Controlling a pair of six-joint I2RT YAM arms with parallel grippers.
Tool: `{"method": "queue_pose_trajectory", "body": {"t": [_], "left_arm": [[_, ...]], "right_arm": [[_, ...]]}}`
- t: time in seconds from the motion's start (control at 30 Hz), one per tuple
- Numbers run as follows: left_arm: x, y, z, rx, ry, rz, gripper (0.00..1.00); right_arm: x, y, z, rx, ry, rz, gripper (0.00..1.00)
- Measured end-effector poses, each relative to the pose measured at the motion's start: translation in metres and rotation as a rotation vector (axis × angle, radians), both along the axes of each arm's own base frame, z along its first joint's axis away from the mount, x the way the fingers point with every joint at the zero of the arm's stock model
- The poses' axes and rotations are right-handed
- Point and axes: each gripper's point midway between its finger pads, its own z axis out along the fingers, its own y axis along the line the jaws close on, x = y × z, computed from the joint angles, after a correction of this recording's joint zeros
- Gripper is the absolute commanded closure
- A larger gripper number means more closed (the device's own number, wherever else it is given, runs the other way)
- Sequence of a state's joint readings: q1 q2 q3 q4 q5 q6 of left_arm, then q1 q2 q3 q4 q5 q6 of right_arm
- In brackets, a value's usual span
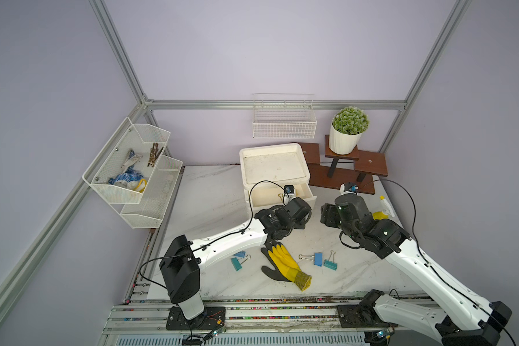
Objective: Put the binder clips in the drawer according to color
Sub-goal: Close the drawer in the storage box.
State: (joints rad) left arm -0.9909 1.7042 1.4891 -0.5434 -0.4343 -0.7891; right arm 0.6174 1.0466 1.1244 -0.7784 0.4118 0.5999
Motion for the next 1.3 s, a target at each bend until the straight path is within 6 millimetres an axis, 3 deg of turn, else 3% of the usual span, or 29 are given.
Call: {"method": "queue_pose_trajectory", "body": {"t": [0.23,0.53,0.67,0.87,1.13,1.3], "left_arm": [[0.009,-0.002,0.006,0.01,-0.013,0.023,0.55],[0.049,0.039,0.007,0.031,-0.046,0.131,0.53],[0.055,0.043,0.014,0.031,-0.073,0.141,0.53],[0.062,0.049,0.015,0.036,-0.08,0.153,0.53],[0.073,0.063,0.018,0.047,-0.086,0.181,0.53],[0.076,0.066,0.018,0.054,-0.084,0.177,0.6]], "right_arm": [[-0.002,-0.002,0.004,0.009,-0.014,-0.002,0.28],[-0.002,-0.002,0.001,0.009,-0.009,-0.001,0.28],[-0.002,-0.001,-0.004,0.009,-0.002,0.003,0.28],[-0.004,0.005,-0.021,0.024,0.017,0.03,0.31],[-0.011,0.019,-0.061,0.065,0.08,0.099,0.32],[-0.013,0.023,-0.066,0.081,0.092,0.119,0.32]]}}
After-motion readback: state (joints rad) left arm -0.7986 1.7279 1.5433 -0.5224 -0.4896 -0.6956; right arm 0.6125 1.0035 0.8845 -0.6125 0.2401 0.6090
